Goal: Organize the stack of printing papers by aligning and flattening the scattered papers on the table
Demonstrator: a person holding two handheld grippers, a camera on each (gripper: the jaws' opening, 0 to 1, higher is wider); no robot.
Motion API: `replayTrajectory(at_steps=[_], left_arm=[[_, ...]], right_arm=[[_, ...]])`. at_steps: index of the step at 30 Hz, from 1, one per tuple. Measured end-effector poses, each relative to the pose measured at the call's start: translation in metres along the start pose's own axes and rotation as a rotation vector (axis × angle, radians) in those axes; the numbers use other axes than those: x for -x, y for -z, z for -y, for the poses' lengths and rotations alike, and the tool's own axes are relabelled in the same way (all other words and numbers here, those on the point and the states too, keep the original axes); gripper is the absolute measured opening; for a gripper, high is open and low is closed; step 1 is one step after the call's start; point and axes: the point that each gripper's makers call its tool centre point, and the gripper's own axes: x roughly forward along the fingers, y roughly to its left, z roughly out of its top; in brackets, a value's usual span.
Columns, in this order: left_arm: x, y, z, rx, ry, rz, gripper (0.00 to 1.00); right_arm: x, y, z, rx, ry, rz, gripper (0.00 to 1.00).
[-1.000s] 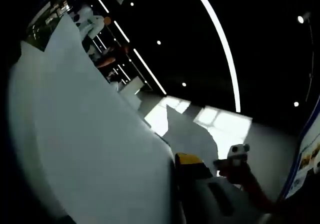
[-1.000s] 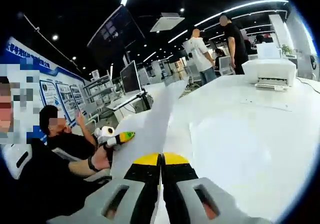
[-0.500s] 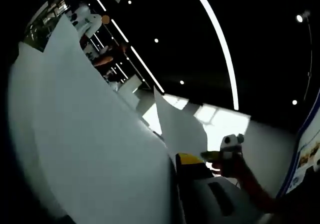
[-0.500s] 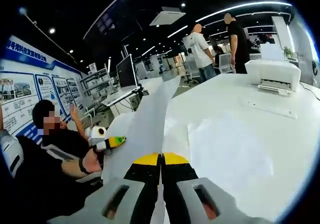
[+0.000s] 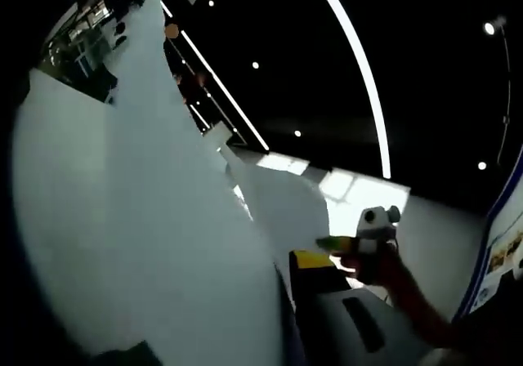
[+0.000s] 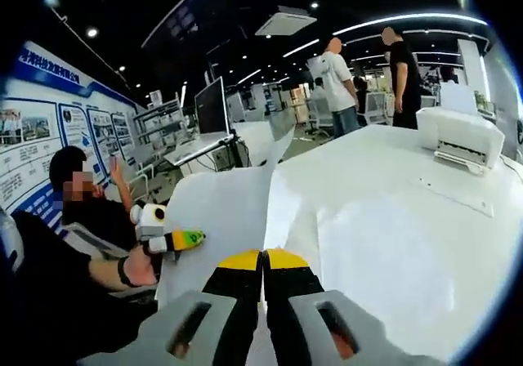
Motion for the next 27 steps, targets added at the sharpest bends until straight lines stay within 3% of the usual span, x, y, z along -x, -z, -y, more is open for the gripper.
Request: replayTrajectory(at_steps=[12,27], left_arm=[[-0.002,0.004,0.005,-0.011,0.017,-0.016,0.19],[-0.003,0.006,0.005,-0.014,0.021,-0.028,0.20]], right_arm=[[0.008,-0.009,0.014,-0.013,0.046,0.035,0.00],[-0.017,-0.015,-0.015,-0.027,-0.044,0.045,0.00]])
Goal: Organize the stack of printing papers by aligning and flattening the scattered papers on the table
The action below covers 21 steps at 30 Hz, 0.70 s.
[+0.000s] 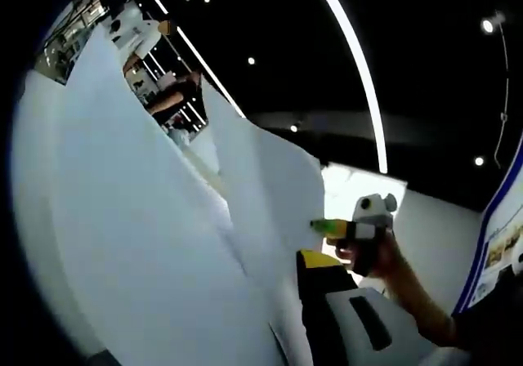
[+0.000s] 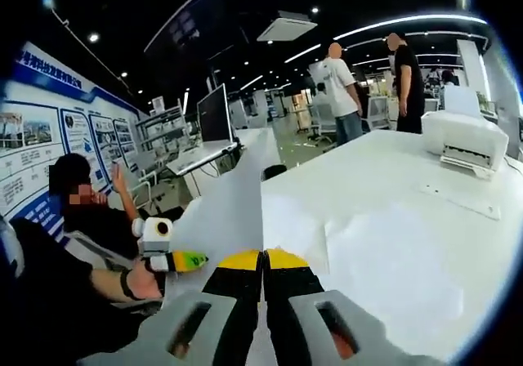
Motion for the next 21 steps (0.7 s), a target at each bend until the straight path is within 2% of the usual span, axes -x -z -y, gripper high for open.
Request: replayTrajectory(at_steps=[15,19,21], left_arm=[[-0.001,0.002,0.002,-0.011,0.009,-0.010,0.20],[-0.001,0.002,0.002,-0.013,0.009,-0.014,0.20],[-0.001,0.002,0.001,-0.024,0.004,-0.013,0.16]], right_arm=[[-0.026,-0.002,-0.030,-0.023,-0.070,0.001,0.00],[-0.032,-0.001,-0.029,-0.009,-0.063,-0.016,0.00],[-0.034,-0.001,-0.027,-0.010,-0.063,-0.015,0.00]])
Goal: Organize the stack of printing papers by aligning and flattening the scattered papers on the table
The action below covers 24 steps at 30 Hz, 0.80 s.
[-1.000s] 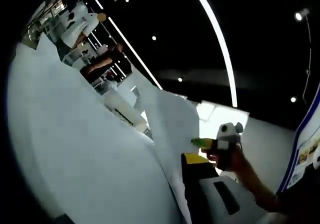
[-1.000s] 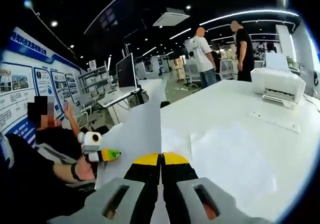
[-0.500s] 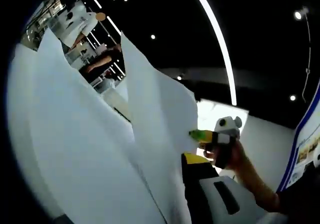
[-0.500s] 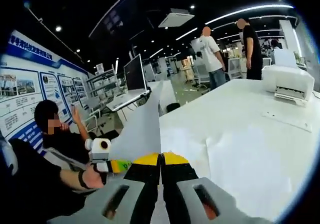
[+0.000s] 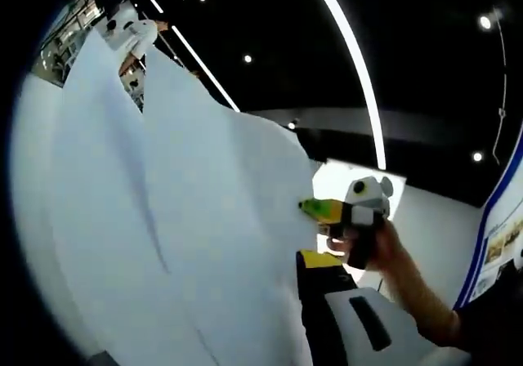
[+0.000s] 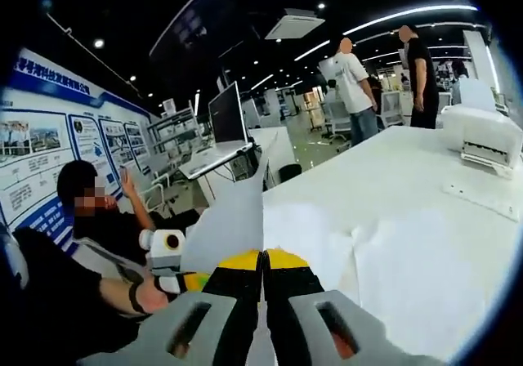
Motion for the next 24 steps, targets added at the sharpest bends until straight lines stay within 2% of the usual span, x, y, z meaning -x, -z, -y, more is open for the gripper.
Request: replayTrajectory(at_steps=[16,24], left_arm=[[0.001,0.000,-0.003,-0.028,-0.013,-0.006,0.07],[0.001,0.000,-0.002,-0.025,-0.006,-0.001,0.06]], right_arm=[[-0.002,0.000,0.017,0.006,0.033,0.005,0.00],[0.000,0.001,0.014,0.023,0.037,0.012,0.00]])
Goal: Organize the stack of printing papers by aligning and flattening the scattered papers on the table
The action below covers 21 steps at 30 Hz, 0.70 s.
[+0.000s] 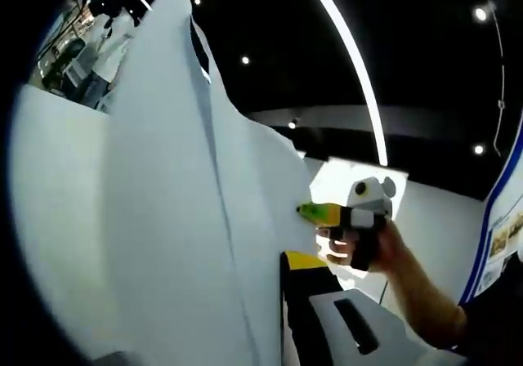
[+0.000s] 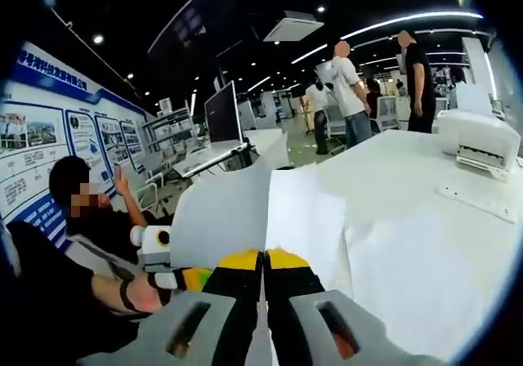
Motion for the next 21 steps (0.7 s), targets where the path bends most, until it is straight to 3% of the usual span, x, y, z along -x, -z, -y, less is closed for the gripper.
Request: replayTrajectory(at_steps=[13,21], left_arm=[[0.0001,-0.0002,-0.0003,0.013,0.001,0.000,0.06],[0.0001,-0.0003,0.0002,0.016,0.002,0.002,0.06]], right_arm=[[0.0037,0.0000,-0.0011,-0.007,0.004,0.013,0.00],[0.0070,-0.0021,-0.0060,-0.016,0.010,0.046,0.08]])
